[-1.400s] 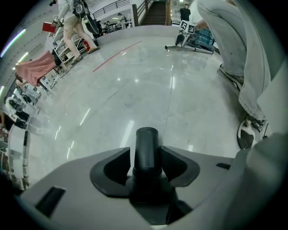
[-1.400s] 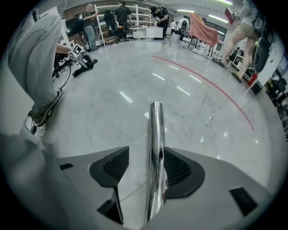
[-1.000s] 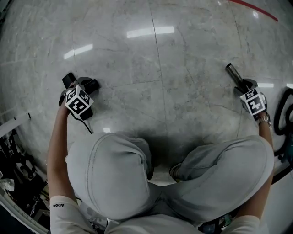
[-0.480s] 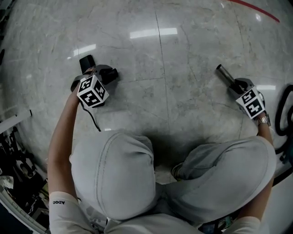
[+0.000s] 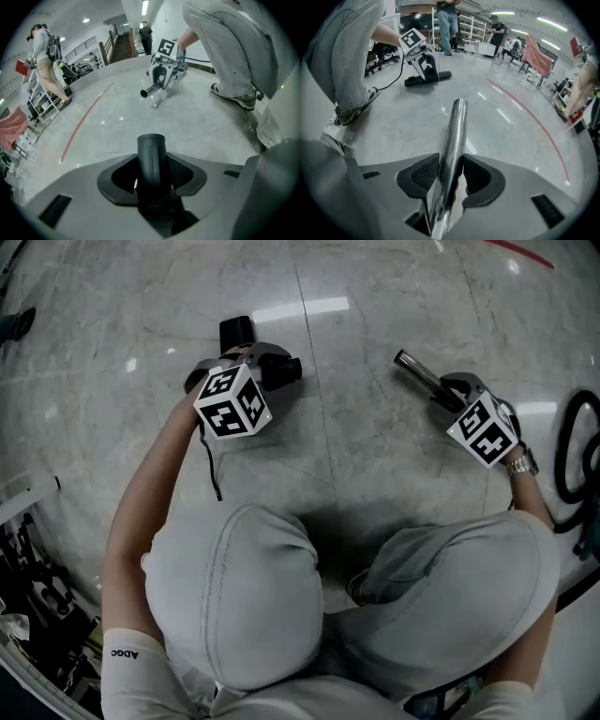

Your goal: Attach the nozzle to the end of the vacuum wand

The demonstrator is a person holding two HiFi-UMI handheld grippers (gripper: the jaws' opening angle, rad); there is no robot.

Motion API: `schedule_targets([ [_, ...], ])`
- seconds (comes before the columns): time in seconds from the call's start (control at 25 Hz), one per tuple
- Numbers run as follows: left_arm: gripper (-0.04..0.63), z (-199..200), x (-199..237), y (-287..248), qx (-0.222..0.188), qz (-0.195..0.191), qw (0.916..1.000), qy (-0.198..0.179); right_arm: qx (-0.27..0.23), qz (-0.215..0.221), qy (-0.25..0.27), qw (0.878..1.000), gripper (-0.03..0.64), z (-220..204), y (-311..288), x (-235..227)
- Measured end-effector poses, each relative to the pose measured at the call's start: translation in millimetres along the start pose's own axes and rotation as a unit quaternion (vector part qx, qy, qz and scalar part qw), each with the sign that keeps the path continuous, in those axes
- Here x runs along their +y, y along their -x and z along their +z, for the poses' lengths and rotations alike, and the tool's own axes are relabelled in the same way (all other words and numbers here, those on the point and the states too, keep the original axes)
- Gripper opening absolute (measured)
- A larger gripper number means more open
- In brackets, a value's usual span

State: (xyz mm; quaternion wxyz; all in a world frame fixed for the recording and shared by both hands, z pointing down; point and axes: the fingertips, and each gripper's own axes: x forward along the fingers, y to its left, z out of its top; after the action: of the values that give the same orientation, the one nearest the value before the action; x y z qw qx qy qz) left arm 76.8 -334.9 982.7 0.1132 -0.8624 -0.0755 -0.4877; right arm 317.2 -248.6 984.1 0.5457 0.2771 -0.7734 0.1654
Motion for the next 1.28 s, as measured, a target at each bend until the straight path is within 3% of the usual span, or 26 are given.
schedule_targets([
  [0.52,0.184,54,-17,-32,-0.036,-0.031,0.9981,-0.04,-0.005,0.026,0.033,0.999,0.157,7,2,32],
  [0.88,0.183,69,-10,-34,-0.056,-0.032,0.9973,-0.035,-0.037,0.042,0.049,0.997,0.163,50,6,39],
  [1.28,0.183,74,-27,-36,-0.053,-0.057,0.994,-0.077,-0.037,0.085,0.082,0.992,0.172,65,-9,79],
])
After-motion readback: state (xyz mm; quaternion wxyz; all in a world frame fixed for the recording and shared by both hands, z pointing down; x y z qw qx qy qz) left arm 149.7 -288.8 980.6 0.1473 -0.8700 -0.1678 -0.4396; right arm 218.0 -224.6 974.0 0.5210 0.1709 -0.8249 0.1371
